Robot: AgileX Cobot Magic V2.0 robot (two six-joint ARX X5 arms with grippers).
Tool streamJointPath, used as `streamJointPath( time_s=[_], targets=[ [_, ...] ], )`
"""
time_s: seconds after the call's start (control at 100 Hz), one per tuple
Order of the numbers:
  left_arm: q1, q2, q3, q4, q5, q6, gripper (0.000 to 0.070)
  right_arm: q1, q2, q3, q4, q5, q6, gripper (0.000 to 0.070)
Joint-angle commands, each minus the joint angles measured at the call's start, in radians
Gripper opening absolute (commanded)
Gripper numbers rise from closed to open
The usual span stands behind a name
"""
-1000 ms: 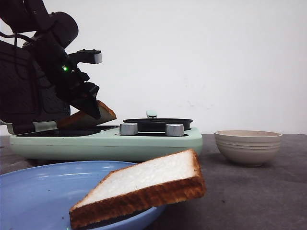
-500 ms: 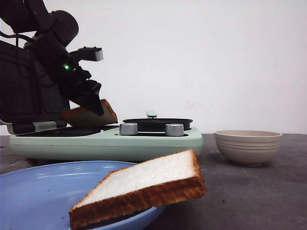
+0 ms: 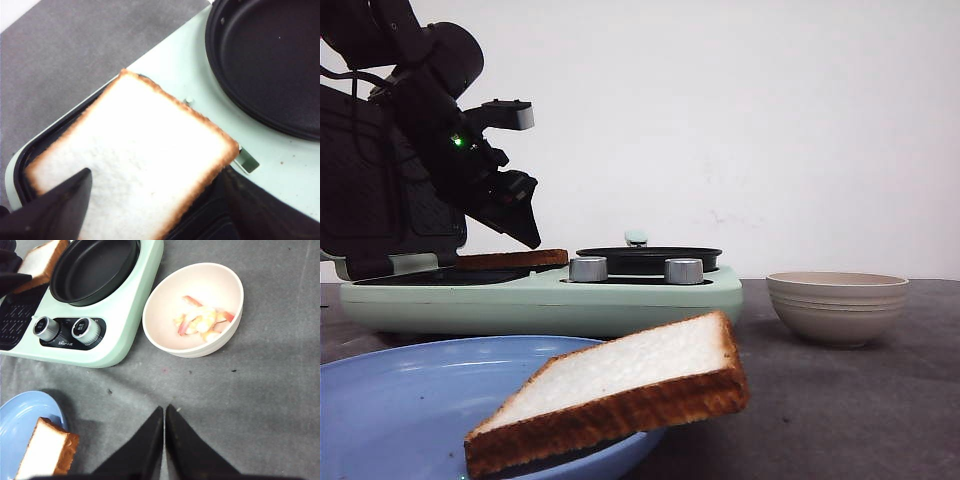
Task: Make breakfast with bread and shrimp
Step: 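Raise the left gripper away from the grill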
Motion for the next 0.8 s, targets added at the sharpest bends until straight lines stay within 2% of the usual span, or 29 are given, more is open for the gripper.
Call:
streamJointPath(
  time_s=[0.0,0.2,0.44,0.79],
  targets=[
    [-0.001,0.024,0.023,0.0,0.002,-0.006,0.0486,0.001,0.003,0.015,0.008,0.004,-0.009,0.0],
    [-0.001,0.021,0.023,-0.005,0.002,-0.056,0.0486,0.001,0.003,0.015,0.008,0.004,-0.009,0.0],
    [0.0,-0.035,0.023,-0.029,0.002,-0.063,0.0482,0.001,0.003,0.015,0.008,0.004,-0.009,0.0],
    [0.03,-0.217,0.023,-0.07,0.003,-0.181,0.0475,0.001,0.003,0.015,0.008,0.003,-0.009,0.0]
  ],
)
